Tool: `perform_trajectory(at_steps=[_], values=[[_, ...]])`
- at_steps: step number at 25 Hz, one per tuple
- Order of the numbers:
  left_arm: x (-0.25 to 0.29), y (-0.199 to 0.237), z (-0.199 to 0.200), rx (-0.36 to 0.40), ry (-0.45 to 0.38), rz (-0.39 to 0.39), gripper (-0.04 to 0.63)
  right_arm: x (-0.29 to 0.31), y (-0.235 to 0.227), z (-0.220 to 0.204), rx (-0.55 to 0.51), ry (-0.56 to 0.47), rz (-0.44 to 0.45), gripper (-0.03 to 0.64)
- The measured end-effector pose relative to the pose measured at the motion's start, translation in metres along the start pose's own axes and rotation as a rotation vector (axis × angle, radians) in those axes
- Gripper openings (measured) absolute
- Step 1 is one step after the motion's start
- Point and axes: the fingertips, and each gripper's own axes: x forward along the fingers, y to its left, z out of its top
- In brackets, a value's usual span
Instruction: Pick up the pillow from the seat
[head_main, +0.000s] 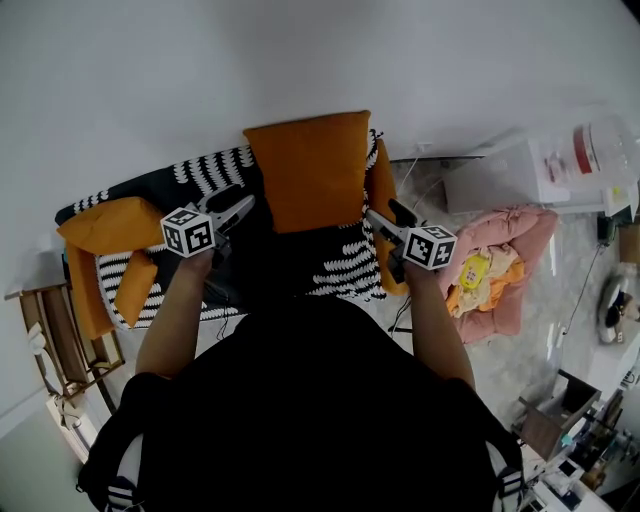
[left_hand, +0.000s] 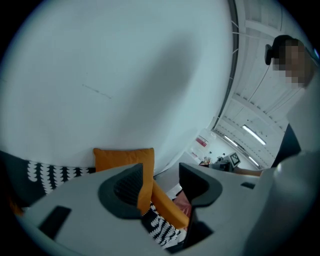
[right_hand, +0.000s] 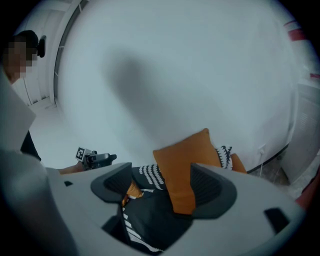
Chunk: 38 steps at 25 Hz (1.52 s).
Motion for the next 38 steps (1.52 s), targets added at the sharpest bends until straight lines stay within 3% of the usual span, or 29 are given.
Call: perform_trajectory(at_steps=[21, 38], values=[[0.048, 0.02, 0.011, -0.055, -0.041, 0.087, 0.233, 0.041, -0.071, 0.016, 0.01, 0.097, 0.031, 0.365], [0.067, 0.057, -0.011, -0.104, -0.026, 0.176, 0.233, 0.076, -0.11, 0.017, -0.001, 0.134, 0.017, 0.365]])
